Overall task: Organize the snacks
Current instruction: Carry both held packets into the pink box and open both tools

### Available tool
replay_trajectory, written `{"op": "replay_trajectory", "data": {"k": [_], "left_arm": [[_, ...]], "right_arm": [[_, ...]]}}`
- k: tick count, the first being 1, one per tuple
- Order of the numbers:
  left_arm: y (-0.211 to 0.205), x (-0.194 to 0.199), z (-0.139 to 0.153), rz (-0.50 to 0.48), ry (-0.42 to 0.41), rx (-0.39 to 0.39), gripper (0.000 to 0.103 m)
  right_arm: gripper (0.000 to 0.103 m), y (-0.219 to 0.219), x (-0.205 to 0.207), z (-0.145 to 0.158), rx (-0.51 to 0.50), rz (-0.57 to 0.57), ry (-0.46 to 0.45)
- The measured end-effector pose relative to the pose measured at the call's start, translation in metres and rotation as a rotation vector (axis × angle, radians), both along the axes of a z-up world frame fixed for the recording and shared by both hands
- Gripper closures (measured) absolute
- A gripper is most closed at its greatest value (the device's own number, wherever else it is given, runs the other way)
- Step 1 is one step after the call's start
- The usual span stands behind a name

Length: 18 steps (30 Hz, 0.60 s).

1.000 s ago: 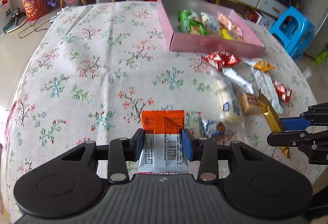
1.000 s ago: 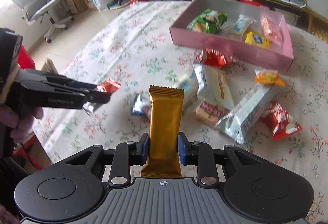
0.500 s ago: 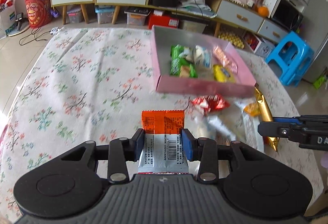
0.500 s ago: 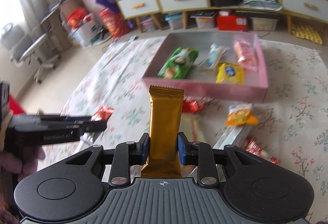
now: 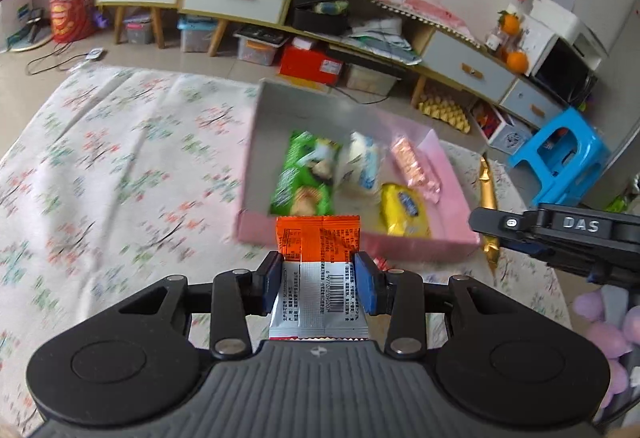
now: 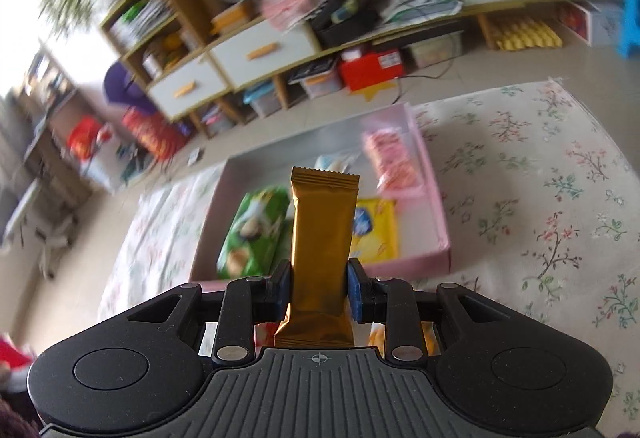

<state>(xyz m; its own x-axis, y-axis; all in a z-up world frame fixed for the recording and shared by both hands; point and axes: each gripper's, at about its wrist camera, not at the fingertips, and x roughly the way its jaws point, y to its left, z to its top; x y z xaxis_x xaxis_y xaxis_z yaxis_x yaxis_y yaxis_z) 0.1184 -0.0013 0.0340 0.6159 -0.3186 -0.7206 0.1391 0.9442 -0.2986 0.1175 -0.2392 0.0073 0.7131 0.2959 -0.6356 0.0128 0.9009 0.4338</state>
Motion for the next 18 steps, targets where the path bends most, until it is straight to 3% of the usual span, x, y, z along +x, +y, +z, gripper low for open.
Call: {"op": "replay_trajectory", "data": {"k": [4, 8, 18], "left_arm": [[-0.025, 0.026, 0.001, -0.059, -0.036, 0.021, 0.067], [-0.046, 0.053, -0.009, -0.108, -0.022, 0.056, 0.067], [-0.054, 0.072, -0.027, -0.111, 0.017, 0.127, 0.067]], "right_arm": [[0.076, -0.011, 0.017, -0.009, 0.027, -0.046, -0.021], [0.076, -0.017, 0.031, -0.021, 0.073, -0.066, -0.017], [0.076, -0.033, 0.044, -0.037, 0.130, -0.088, -0.043]]}}
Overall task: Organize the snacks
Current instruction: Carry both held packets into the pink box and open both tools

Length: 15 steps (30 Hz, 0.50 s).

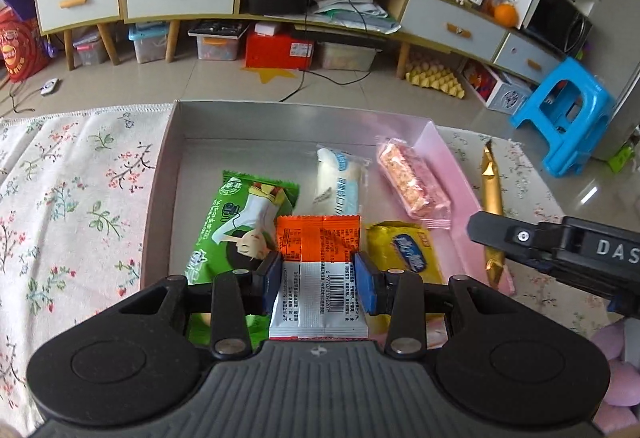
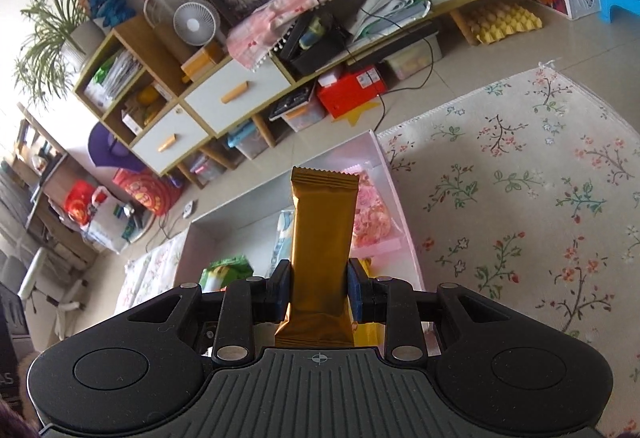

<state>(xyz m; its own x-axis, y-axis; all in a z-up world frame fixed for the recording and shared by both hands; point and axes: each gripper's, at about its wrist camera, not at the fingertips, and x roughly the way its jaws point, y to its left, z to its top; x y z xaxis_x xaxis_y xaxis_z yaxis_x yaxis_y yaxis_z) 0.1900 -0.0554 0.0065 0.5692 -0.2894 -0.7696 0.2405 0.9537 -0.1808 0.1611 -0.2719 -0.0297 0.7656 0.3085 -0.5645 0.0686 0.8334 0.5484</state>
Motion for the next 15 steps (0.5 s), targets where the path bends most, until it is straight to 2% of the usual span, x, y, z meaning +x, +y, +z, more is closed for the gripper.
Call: {"op": "replay_trajectory", "data": {"k": [4, 15], "left_arm": [[-0.001, 0.004, -0.004, 0.014, -0.004, 0.052, 0.067], [-0.001, 0.013, -0.007, 0.048, -0.023, 0.050, 0.066]], "right_arm": [[0.076, -0.001, 0.004, -0.008, 0.008, -0.002, 0.012], [0.075, 0.004, 0.007, -0.013, -0.004, 0.021, 0.019]]}}
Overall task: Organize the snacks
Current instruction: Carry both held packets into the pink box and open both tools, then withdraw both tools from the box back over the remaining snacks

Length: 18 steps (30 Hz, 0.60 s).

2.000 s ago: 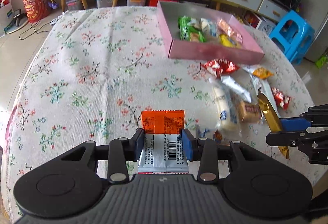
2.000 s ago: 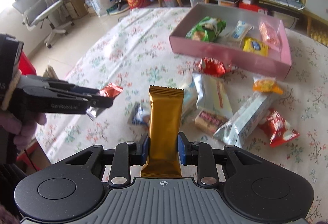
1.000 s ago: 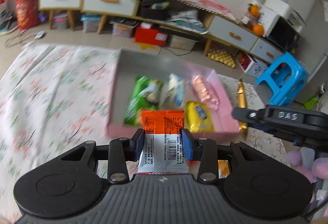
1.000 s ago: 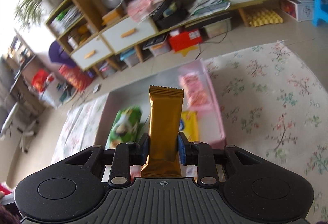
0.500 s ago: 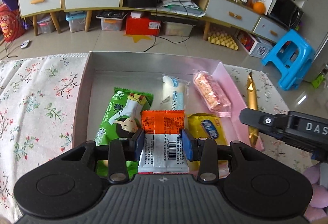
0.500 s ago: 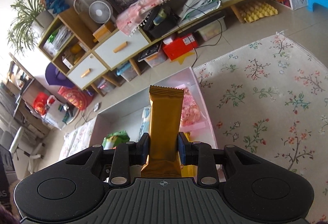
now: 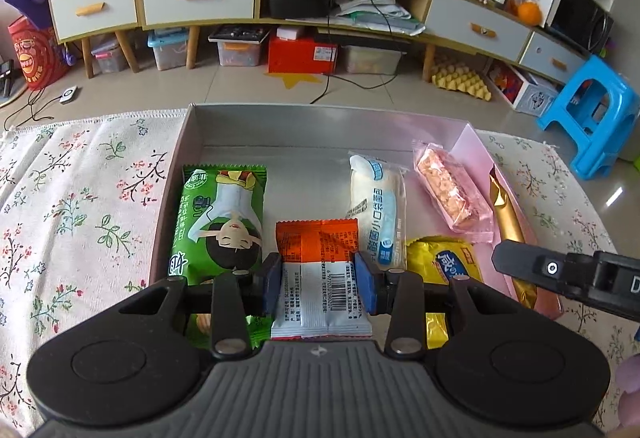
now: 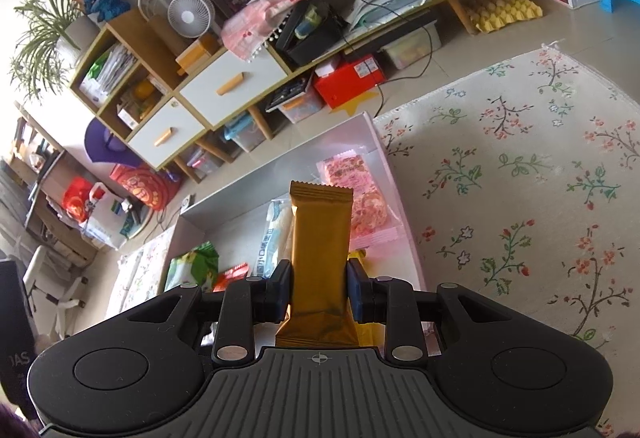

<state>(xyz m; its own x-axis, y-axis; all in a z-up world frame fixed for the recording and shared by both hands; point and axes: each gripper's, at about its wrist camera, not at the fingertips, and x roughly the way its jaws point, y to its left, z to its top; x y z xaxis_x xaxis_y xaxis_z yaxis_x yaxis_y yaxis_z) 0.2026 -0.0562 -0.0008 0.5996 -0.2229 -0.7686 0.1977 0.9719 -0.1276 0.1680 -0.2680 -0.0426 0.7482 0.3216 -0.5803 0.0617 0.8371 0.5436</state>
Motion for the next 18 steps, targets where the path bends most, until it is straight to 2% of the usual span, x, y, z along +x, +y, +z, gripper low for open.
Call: {"op": "replay_trajectory", "data": {"k": [2, 4, 6, 8, 11, 18], "left_arm": [[0.000, -0.001, 0.000, -0.007, -0.007, -0.005, 0.065], [0.001, -0.002, 0.000, -0.014, -0.010, -0.014, 0.059], [0.000, -0.005, 0.002, -0.029, -0.022, -0.021, 0.049], [-0.002, -0.008, 0.004, -0.041, -0.033, -0.016, 0.044], [-0.005, -0.008, 0.007, -0.047, -0.034, -0.015, 0.039], [-0.003, -0.020, 0.016, -0.072, -0.048, -0.020, 0.026]], "right_arm": [[0.071, 0.000, -0.001, 0.001, 0.009, 0.002, -0.007], [0.070, -0.002, -0.001, 0.002, 0.026, -0.003, -0.016], [0.054, -0.004, -0.002, 0.004, 0.042, -0.011, -0.021], [0.047, -0.005, -0.003, 0.006, 0.040, -0.016, -0.028], [0.046, -0.005, -0.003, 0.009, 0.040, -0.009, -0.026], [0.036, 0.000, -0.009, 0.022, 0.003, 0.002, -0.023]]}}
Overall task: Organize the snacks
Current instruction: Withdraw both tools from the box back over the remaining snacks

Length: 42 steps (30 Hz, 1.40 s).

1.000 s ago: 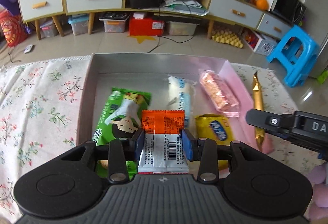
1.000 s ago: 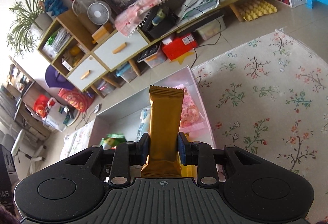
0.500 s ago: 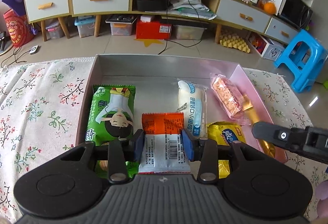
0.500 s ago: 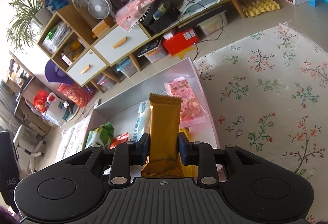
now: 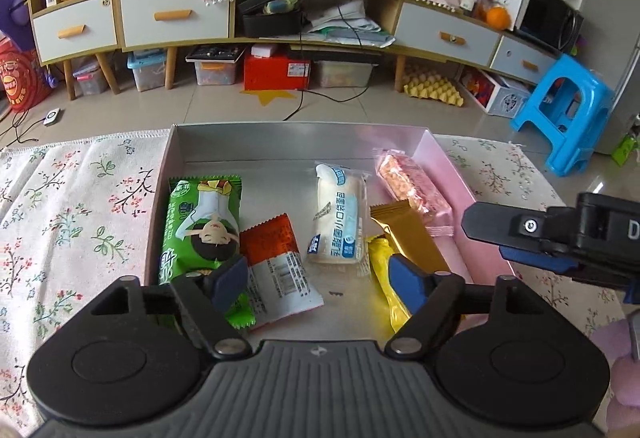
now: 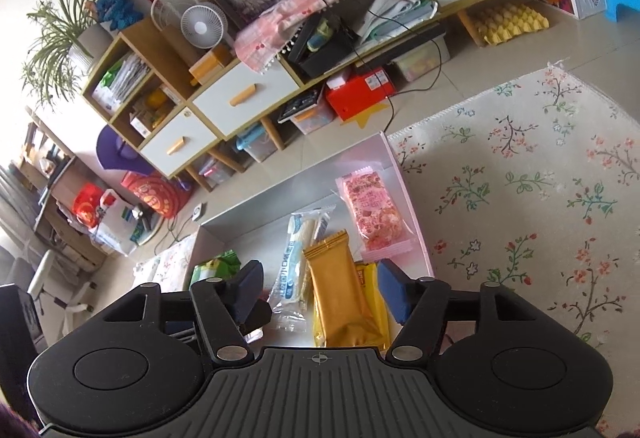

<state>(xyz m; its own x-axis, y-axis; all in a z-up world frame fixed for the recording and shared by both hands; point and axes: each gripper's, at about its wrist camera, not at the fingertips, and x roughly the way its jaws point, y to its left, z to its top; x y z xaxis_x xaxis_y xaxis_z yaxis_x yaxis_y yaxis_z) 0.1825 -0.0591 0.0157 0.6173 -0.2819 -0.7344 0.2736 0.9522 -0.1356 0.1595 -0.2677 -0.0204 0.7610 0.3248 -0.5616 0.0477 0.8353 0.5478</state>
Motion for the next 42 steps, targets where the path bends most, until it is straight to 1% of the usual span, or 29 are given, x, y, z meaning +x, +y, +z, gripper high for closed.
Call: {"op": "replay_trajectory", "data": {"k": [2, 5, 8, 12, 16, 18, 21, 25, 30, 33, 38, 42], "left_arm": [[0.002, -0.005, 0.002, 0.001, 0.000, -0.002, 0.022], [0.006, -0.013, 0.005, 0.003, 0.001, -0.007, 0.017], [0.010, -0.021, 0.008, 0.001, 0.001, -0.004, 0.011], [0.014, -0.034, 0.011, 0.012, 0.011, 0.011, 0.005], [0.017, -0.044, 0.017, 0.024, 0.025, 0.036, 0.003], [0.019, -0.051, 0.020, 0.030, 0.030, 0.051, 0.001], [0.024, -0.063, 0.022, 0.041, 0.034, 0.068, 0.001], [0.032, -0.075, 0.021, 0.064, 0.049, 0.070, 0.001], [0.041, -0.091, 0.010, 0.080, 0.054, 0.073, 0.001], [0.046, -0.098, 0.001, 0.087, 0.078, 0.091, 0.001], [0.049, -0.111, -0.009, 0.052, 0.086, 0.115, 0.001], [0.051, -0.118, -0.013, 0.036, 0.066, 0.117, 0.001]], "right_arm": [[0.036, 0.001, -0.002, 0.003, -0.018, 0.002, 0.007], [0.030, 0.001, -0.007, 0.009, -0.039, 0.004, 0.018], [0.028, 0.001, -0.014, 0.014, -0.050, 0.010, 0.028], [0.019, 0.001, -0.024, 0.022, -0.057, 0.022, 0.037], [0.019, 0.004, -0.034, 0.027, -0.051, 0.048, 0.050], [0.017, 0.006, -0.039, 0.029, -0.065, 0.060, 0.059], [0.016, 0.011, -0.047, 0.030, -0.104, 0.076, 0.074], [0.016, 0.016, -0.057, 0.029, -0.129, 0.098, 0.101], [0.015, 0.021, -0.068, 0.028, -0.151, 0.112, 0.116], [0.015, 0.026, -0.074, 0.025, -0.175, 0.131, 0.120], [0.014, 0.038, -0.079, 0.020, -0.226, 0.190, 0.133], [0.014, 0.047, -0.078, 0.012, -0.227, 0.233, 0.159]]}}
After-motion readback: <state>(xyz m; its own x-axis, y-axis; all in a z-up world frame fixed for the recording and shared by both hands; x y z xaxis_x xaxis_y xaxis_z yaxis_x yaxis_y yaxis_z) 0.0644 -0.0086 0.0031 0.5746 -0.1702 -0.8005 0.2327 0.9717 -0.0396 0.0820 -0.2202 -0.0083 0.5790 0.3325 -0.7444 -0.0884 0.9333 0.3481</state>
